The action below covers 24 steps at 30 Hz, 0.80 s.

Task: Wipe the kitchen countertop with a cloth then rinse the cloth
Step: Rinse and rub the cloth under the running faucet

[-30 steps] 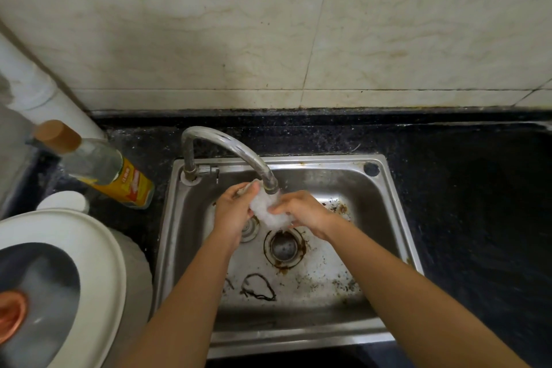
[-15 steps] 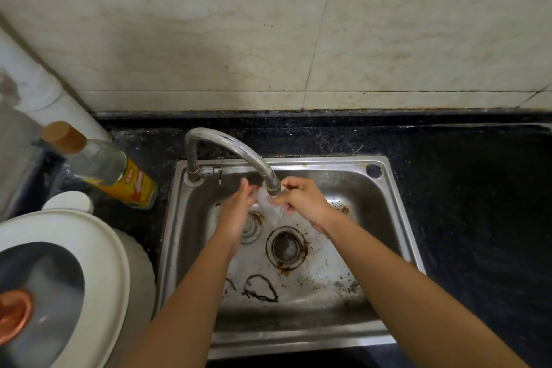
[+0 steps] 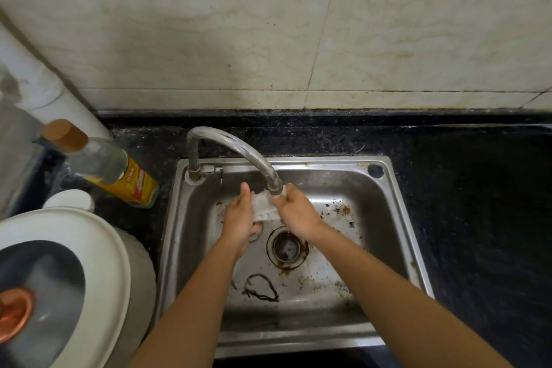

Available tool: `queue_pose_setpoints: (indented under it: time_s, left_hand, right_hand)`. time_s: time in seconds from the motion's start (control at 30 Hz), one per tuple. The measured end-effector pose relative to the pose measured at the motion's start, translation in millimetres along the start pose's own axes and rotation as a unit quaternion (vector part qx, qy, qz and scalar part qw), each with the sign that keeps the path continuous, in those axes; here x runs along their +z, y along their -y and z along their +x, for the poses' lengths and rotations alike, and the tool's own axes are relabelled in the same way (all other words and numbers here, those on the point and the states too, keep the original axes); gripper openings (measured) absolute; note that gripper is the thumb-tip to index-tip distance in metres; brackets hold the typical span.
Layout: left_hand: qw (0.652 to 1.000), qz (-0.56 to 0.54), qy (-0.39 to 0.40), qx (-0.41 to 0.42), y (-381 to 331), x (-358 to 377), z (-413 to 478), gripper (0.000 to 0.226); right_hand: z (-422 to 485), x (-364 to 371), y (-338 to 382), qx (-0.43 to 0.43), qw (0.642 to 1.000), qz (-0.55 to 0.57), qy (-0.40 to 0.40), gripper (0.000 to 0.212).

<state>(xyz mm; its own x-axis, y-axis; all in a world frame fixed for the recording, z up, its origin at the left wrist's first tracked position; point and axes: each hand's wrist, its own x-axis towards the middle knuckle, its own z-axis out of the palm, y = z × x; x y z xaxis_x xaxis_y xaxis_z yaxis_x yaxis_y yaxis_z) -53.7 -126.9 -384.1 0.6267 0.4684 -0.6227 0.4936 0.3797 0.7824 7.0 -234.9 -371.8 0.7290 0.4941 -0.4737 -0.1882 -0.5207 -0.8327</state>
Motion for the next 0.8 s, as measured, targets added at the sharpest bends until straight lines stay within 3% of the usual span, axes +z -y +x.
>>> queue_pose_setpoints:
  time_s: [0.13,0.33,0.43,0.5,0.63,0.73,0.8]
  left_hand:
    - [1.0,0.014,0.015,-0.018,-1,7,5,0.069]
    - [0.997,0.013,0.031,-0.075,-3,18,1,0.043]
    - [0.996,0.033,0.023,-0.076,-2,20,5,0.038]
    - [0.997,0.013,0.022,-0.072,-4,19,6,0.037]
    - [0.994,-0.056,0.022,-0.093,-8,17,5,0.038]
    - [0.996,-0.025,0.037,-0.08,-8,21,0,0.038]
    - [0.996,-0.029,0.044,-0.067,-10,23,-4,0.036]
  right_hand:
    - [-8,23,-5,-0.109,0.987,-0.113,-0.035,0.053]
    - [0,16,-6,-0.062,0.959,-0.262,-0.091,0.047]
    - [6,11,-2,0.012,0.976,-0.179,-0.123,0.044]
    - [5,16,1,0.008,0.976,-0.164,-0.141,0.043]
    - [-1,21,8,-0.047,0.975,-0.191,-0.1,0.039]
    - [5,9,8,-0.006,0.981,-0.17,-0.091,0.03]
    - [7,4,2,0.041,0.989,-0.101,-0.099,0.036]
